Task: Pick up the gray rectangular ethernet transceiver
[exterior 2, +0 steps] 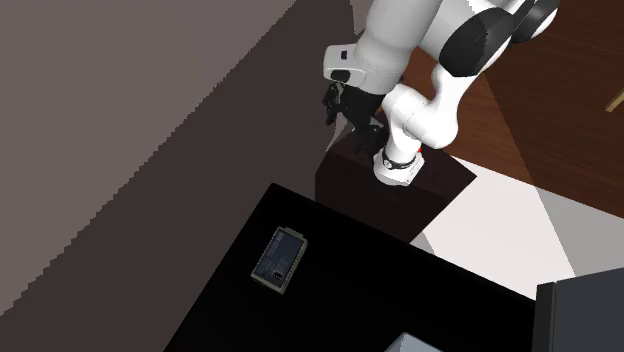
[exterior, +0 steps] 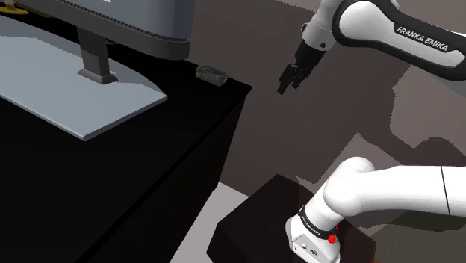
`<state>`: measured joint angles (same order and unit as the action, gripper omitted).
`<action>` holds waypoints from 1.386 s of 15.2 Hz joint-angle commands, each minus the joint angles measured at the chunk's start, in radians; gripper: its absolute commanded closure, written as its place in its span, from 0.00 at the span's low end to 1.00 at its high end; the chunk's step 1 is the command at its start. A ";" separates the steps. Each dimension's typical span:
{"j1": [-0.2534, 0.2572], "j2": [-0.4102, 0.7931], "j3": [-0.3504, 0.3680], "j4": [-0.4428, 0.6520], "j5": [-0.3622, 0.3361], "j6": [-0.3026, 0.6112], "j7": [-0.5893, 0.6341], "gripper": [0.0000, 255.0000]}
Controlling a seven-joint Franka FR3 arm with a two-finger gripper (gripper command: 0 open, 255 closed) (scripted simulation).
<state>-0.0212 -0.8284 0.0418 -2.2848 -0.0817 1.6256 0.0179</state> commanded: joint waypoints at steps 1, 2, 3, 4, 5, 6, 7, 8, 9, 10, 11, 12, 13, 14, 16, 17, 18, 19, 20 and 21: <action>0.000 0.000 0.000 0.000 0.000 0.000 0.000 0.00; 0.006 0.045 -0.002 0.027 0.003 0.011 -0.013 0.00; 0.013 0.089 -0.004 0.054 0.006 0.020 -0.026 0.00; 0.019 0.134 -0.006 0.083 0.009 0.028 -0.039 0.00; 0.025 0.178 -0.007 0.113 0.013 0.034 -0.052 0.00; 0.032 0.222 -0.008 0.145 0.017 0.039 -0.065 0.00; 0.038 0.266 -0.009 0.177 0.021 0.043 -0.079 0.00; 0.043 0.309 -0.009 0.211 0.025 0.045 -0.092 0.00; 0.049 0.353 -0.009 0.245 0.029 0.046 -0.106 0.00; 0.055 0.396 -0.009 0.281 0.034 0.046 -0.119 0.00; 0.060 0.440 -0.008 0.319 0.038 0.044 -0.132 0.00; 0.066 0.483 -0.007 0.357 0.042 0.041 -0.145 0.00; 0.071 0.526 -0.005 0.397 0.047 0.036 -0.158 0.00; 0.076 0.570 -0.003 0.438 0.051 0.030 -0.171 0.00; 0.085 0.657 0.002 0.526 0.059 0.014 -0.195 0.00; 0.090 0.701 0.006 0.572 0.062 0.004 -0.207 0.00; 0.094 0.746 0.009 0.620 0.065 -0.007 -0.219 0.00; 0.099 0.791 0.014 0.670 0.068 -0.020 -0.230 0.00; 0.103 0.837 0.018 0.722 0.070 -0.035 -0.241 0.00; 0.108 0.884 0.023 0.777 0.072 -0.052 -0.251 0.00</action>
<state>0.0813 0.0055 0.0592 -1.5664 -0.0120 1.5906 -0.2229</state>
